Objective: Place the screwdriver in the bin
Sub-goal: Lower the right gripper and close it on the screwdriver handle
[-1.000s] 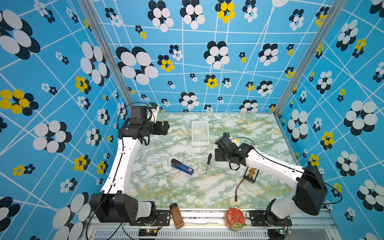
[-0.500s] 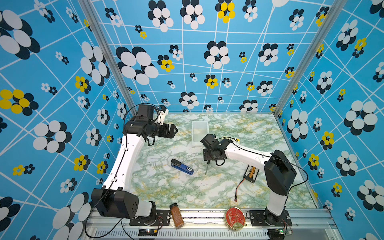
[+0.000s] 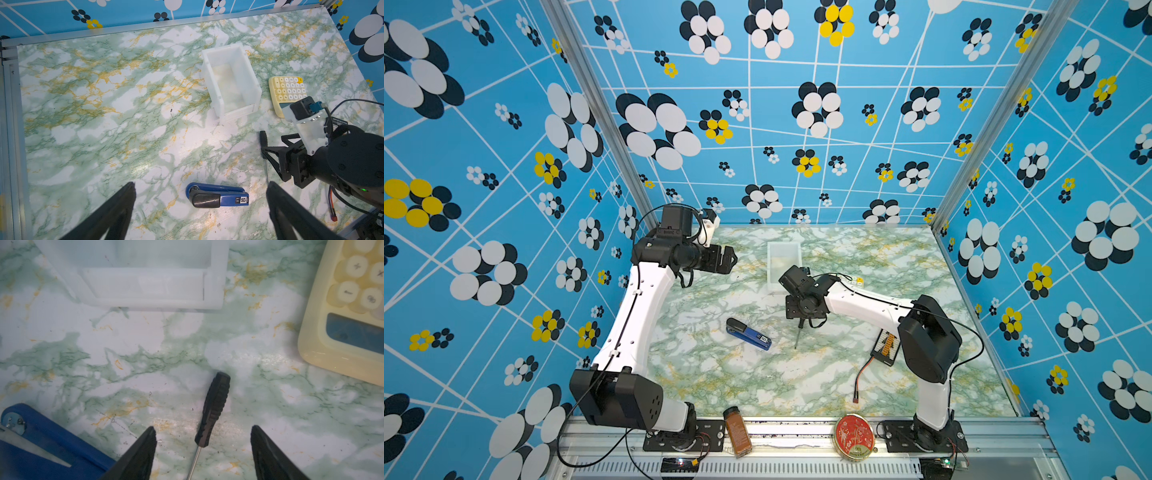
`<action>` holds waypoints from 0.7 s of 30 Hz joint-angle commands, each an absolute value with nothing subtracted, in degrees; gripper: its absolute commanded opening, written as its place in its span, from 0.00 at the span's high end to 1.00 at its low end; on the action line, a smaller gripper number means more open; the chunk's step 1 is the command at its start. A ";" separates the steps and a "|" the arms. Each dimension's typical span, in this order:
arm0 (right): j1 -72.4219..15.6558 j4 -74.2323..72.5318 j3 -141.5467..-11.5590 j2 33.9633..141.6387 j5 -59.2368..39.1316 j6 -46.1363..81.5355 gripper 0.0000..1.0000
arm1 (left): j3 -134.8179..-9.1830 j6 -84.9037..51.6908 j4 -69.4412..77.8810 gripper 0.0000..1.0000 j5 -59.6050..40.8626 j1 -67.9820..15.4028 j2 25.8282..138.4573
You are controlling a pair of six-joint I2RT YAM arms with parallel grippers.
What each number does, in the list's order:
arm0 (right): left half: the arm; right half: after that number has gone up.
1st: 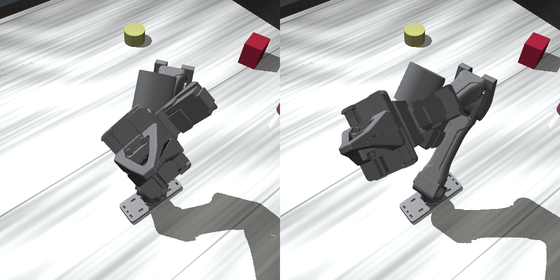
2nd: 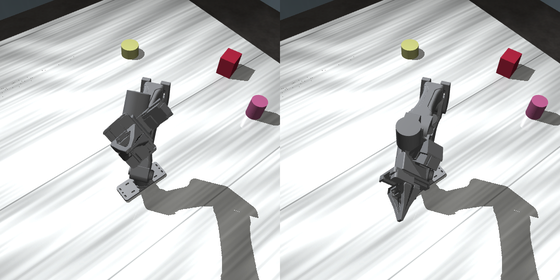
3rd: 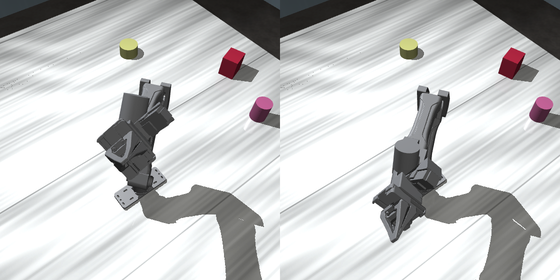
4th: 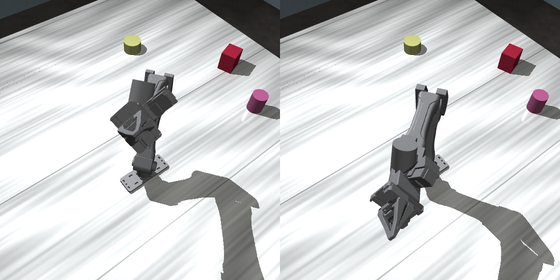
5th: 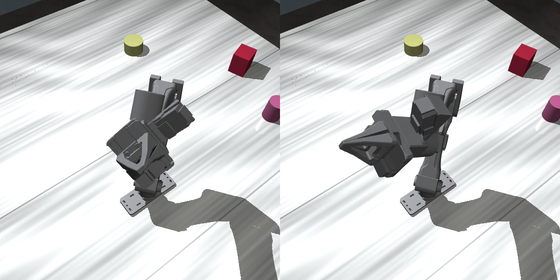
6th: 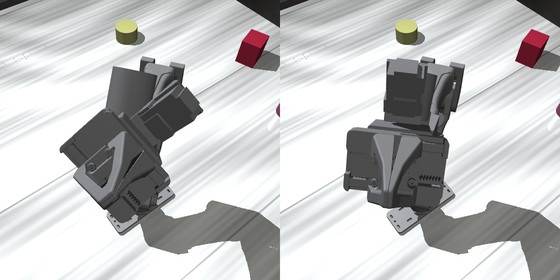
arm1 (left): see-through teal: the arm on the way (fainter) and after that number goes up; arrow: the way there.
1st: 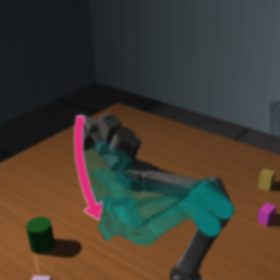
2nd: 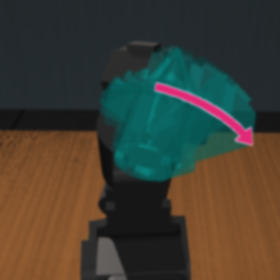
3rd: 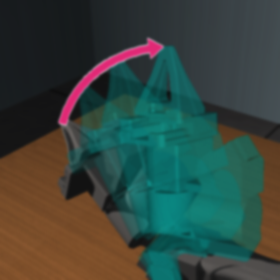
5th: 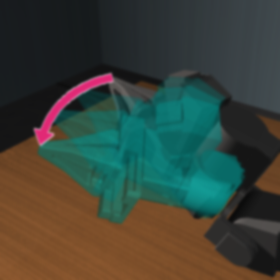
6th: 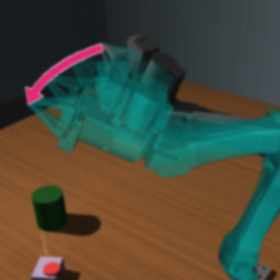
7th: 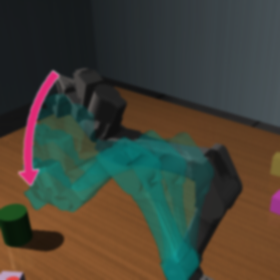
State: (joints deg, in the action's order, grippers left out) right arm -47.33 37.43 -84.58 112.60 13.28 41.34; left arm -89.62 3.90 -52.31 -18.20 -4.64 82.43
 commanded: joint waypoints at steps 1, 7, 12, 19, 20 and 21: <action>-46.89 39.45 -85.93 114.80 12.61 41.31 0.27 | -87.75 5.51 -52.65 0.01 -17.42 -5.10 80.23; -46.76 38.41 -84.88 116.50 11.87 42.07 0.37 | -85.26 4.76 -51.17 0.01 -18.28 -5.60 78.93; -46.76 37.95 -84.26 116.92 12.74 42.37 0.40 | -84.64 5.18 -51.06 0.01 -18.50 -6.84 78.87; -46.76 36.56 -82.23 116.89 14.01 41.57 0.42 | -84.31 5.25 -50.74 0.01 -17.85 -8.24 78.71; -46.76 36.33 -82.09 116.97 13.93 41.57 0.44 | -84.10 5.27 -50.67 0.01 -17.86 -8.34 78.61; -46.76 36.30 -82.13 117.11 13.89 41.49 0.44 | -83.83 5.27 -50.48 0.01 -17.77 -8.43 78.49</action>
State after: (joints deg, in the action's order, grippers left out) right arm -47.07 36.60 -83.05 116.25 12.97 41.71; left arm -84.77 4.34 -51.00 -18.00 -7.92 80.09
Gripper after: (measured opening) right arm 0.557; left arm 0.992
